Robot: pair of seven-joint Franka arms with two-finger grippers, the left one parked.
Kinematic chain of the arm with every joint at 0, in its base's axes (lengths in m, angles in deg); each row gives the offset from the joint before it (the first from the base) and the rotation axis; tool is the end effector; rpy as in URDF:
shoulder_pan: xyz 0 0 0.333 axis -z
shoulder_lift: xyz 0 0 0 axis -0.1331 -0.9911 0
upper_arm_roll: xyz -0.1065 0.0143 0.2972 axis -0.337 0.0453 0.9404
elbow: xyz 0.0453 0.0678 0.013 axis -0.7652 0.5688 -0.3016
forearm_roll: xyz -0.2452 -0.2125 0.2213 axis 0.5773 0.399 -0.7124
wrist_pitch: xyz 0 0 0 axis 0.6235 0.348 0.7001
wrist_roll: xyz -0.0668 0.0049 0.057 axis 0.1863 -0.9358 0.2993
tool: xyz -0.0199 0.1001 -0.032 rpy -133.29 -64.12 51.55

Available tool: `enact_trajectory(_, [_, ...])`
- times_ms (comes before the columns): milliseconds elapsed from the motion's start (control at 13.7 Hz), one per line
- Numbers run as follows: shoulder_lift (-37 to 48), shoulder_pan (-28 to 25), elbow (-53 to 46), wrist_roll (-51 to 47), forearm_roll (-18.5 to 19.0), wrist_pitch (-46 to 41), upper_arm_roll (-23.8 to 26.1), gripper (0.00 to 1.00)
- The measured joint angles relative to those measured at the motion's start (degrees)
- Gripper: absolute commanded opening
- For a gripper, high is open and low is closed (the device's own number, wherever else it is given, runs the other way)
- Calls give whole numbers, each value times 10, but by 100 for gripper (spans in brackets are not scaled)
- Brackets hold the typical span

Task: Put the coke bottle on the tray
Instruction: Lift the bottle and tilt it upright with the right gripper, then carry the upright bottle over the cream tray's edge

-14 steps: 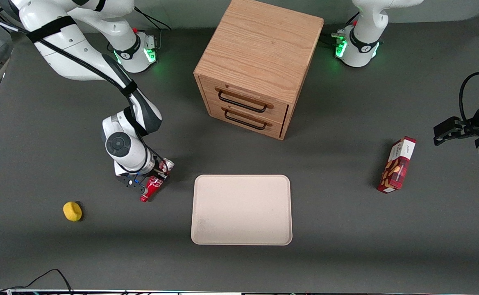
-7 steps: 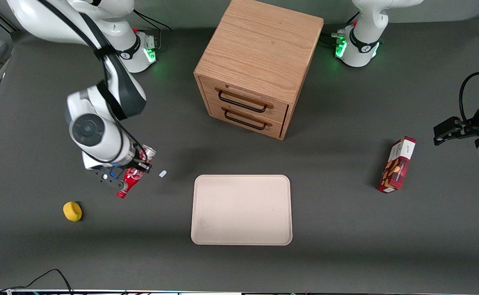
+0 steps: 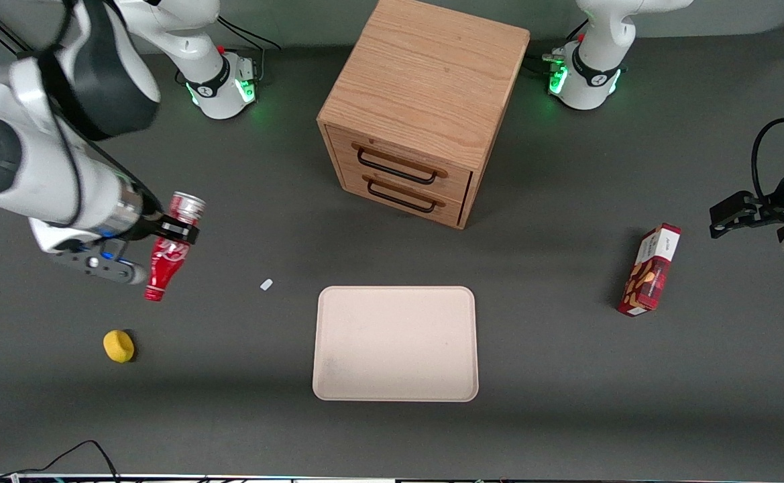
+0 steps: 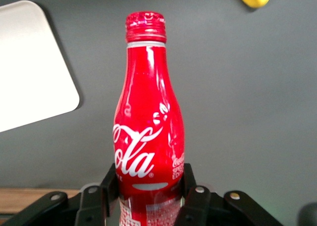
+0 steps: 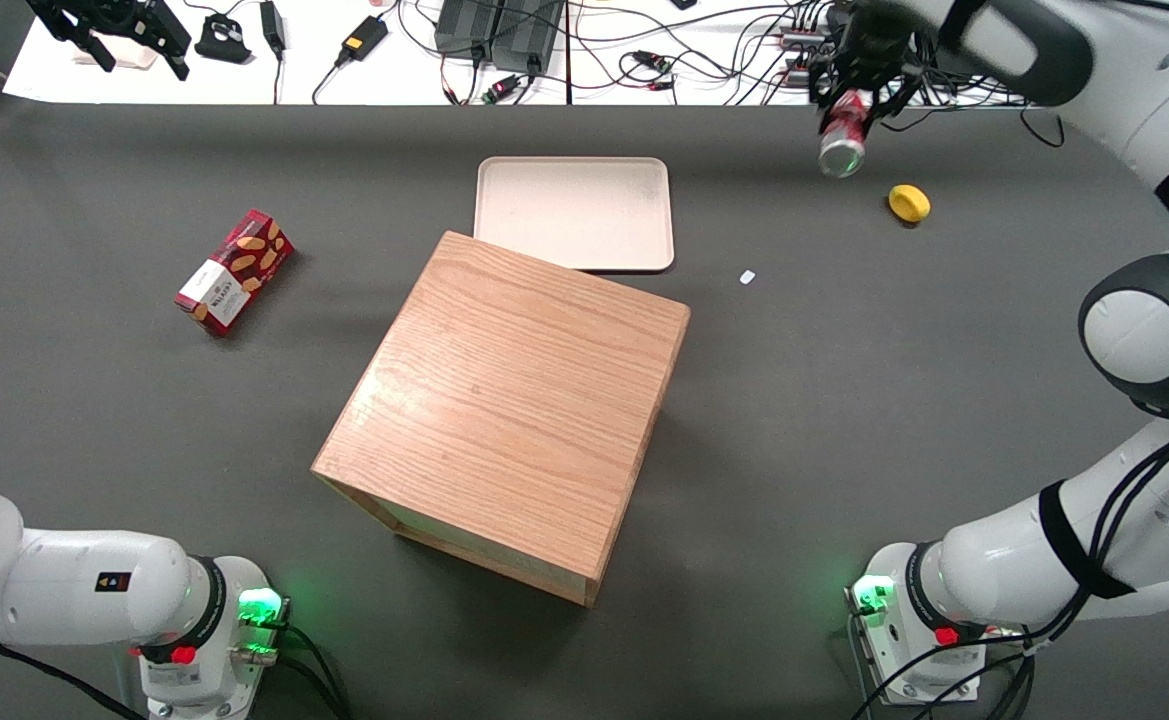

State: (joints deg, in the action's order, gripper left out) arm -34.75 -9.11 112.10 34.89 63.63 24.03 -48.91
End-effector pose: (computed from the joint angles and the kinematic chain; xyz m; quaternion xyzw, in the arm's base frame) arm 0.6032 0.1374 0.5512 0.9861 -0.1464 -0.0736 0.0271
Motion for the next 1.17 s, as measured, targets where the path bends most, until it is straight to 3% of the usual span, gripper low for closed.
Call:
enact_trajectory(293, [-39,-10,-33,15,-3,-9,0,0])
enact_trajectory(659, [-198,-109,-159,14,3,12,-9,0])
enact_trajectory(951, [-312,-195,-218,-2,4,144,-63,0])
enact_trajectory(1171, [-380,-221,-226,-7,4,232,-70,0])
